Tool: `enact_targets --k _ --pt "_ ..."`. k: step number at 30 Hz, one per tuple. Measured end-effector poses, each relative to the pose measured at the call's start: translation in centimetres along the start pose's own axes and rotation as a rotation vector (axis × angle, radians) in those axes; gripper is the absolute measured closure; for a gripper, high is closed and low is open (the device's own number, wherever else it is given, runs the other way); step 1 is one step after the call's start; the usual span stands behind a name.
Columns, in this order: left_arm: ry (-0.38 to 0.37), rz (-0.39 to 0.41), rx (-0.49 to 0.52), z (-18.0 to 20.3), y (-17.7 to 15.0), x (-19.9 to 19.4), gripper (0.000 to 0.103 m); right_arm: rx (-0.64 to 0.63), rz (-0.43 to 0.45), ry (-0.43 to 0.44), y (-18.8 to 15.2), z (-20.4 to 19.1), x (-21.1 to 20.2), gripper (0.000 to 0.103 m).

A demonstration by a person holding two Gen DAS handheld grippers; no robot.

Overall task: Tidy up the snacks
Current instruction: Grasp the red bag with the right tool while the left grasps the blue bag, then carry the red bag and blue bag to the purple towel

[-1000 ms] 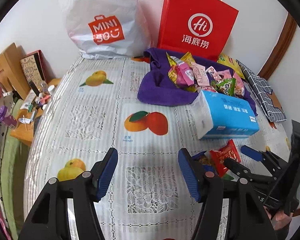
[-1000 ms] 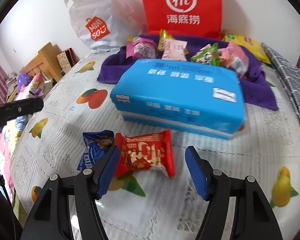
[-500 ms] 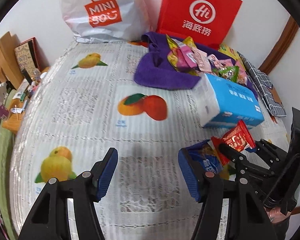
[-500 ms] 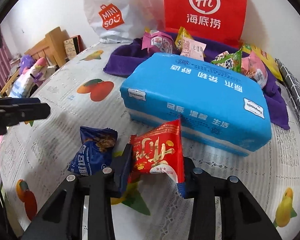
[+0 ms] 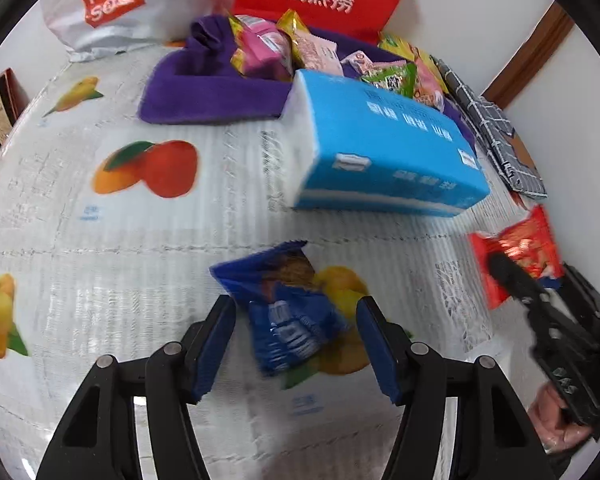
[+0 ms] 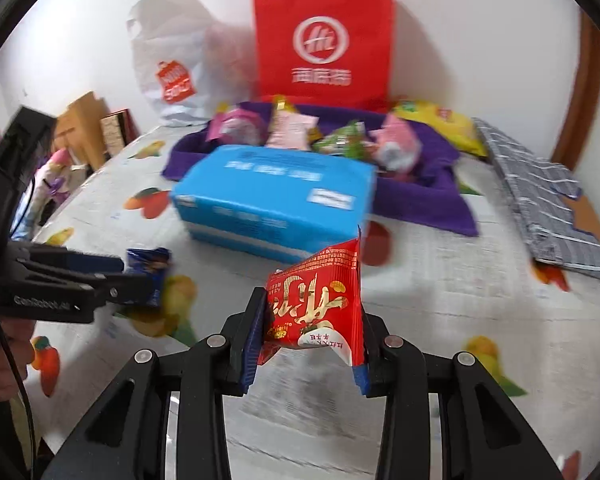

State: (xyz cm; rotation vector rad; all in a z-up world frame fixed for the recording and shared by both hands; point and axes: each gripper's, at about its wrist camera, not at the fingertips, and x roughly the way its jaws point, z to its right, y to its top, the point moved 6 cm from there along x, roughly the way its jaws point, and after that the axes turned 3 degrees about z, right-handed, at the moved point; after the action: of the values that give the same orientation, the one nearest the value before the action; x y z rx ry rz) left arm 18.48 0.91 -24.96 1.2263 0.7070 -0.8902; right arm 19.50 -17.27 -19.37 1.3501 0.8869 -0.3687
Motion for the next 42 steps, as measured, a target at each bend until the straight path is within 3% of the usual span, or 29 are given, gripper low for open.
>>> enact_targets --k 3,5,11,18,28,42 --pt "0.127 0.032 0.060 1.3 0.0 0.8 0.046 0.027 0.016 -0.016 0.2 1.6 -0.7 0.065" --pt "0.205 0.045 0.105 1.8 0.1 1.0 0.063 0.036 0.024 -0.021 0.3 2.1 -1.1 0.065" --pt "0.149 0.016 0.081 1.4 0.5 0.1 0.066 0.030 0.056 -0.005 1.9 2.2 -1.5 0.065" --pt "0.140 0.057 0.069 -0.2 1.8 -2.5 0.066 0.014 0.084 0.002 4.3 1.8 -1.7 0.065" --pt "0.116 0.156 0.079 -0.5 7.0 -6.4 0.066 0.032 0.111 -0.017 7.3 2.7 -2.0 0.065" --pt "0.056 0.209 0.113 1.4 12.2 -8.0 0.066 0.105 0.138 -0.048 11.4 5.7 -2.1 0.065"
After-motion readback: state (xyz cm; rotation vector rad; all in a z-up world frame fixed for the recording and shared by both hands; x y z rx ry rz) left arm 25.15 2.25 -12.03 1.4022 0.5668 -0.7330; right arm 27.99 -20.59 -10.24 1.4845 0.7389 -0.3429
